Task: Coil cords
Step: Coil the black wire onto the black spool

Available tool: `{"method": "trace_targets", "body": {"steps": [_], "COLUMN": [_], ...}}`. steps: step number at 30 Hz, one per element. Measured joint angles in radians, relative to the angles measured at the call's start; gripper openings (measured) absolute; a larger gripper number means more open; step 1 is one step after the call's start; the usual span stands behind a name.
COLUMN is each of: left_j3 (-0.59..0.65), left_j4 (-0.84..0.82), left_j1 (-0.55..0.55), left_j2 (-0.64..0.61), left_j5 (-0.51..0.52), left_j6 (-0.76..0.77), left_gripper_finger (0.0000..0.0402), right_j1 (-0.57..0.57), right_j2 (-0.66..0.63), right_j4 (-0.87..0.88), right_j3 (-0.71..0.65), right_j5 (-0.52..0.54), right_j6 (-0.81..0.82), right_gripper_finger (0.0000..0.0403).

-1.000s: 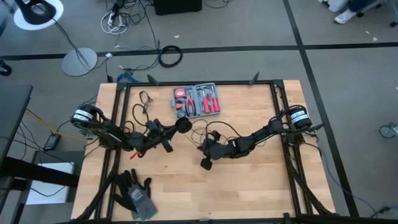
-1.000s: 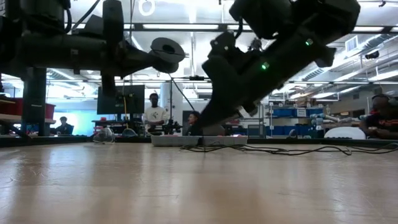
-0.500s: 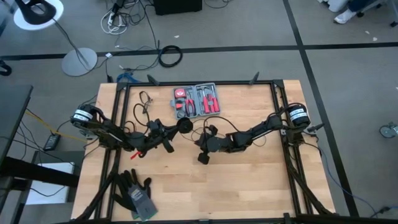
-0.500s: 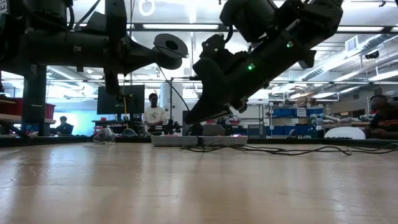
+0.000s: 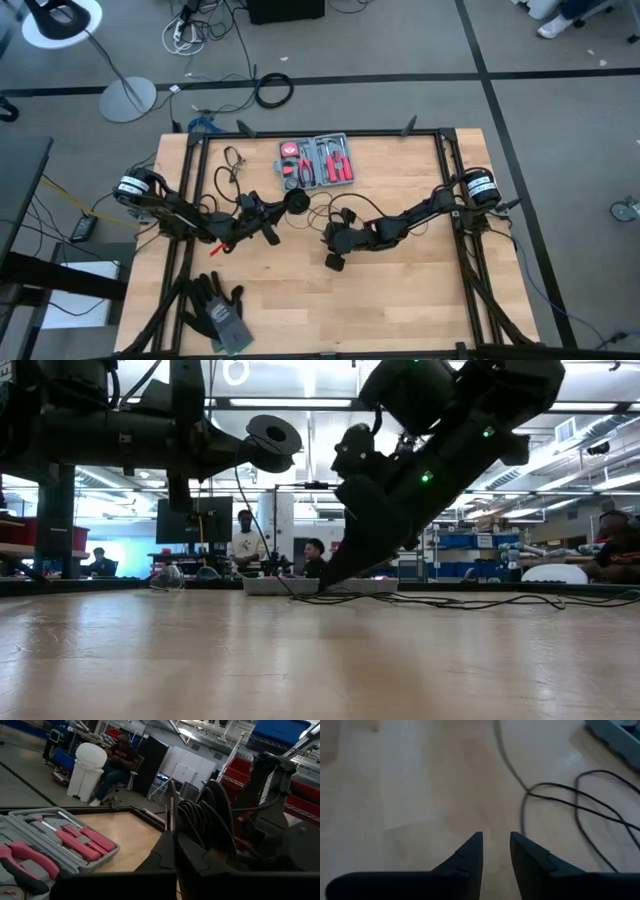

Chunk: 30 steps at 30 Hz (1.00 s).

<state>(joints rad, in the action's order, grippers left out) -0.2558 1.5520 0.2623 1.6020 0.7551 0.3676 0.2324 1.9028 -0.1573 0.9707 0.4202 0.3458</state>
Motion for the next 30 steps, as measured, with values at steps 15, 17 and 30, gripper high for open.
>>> {"method": "trace_targets", "body": {"steps": [15, 17, 30], "left_j3": [0.001, 0.001, 0.001], "left_j4": [-0.015, -0.018, -0.026], "left_j1": [0.000, 0.000, 0.000], "left_j2": [0.000, 0.000, 0.000], "left_j5": [0.002, 0.001, -0.005], "left_j6": [0.002, 0.003, 0.006], "left_gripper_finger": [0.0000, 0.0000, 0.0000], "right_j1": [0.036, 0.034, -0.008], "right_j2": [-0.075, -0.075, -0.073], "right_j4": [-0.260, -0.333, -0.509], "right_j3": [0.001, 0.001, 0.001], "right_j5": [0.118, 0.124, 0.159], "right_j6": [-0.391, -0.486, -0.716], "right_gripper_finger": [0.0100, 0.0100, 0.0097]}}
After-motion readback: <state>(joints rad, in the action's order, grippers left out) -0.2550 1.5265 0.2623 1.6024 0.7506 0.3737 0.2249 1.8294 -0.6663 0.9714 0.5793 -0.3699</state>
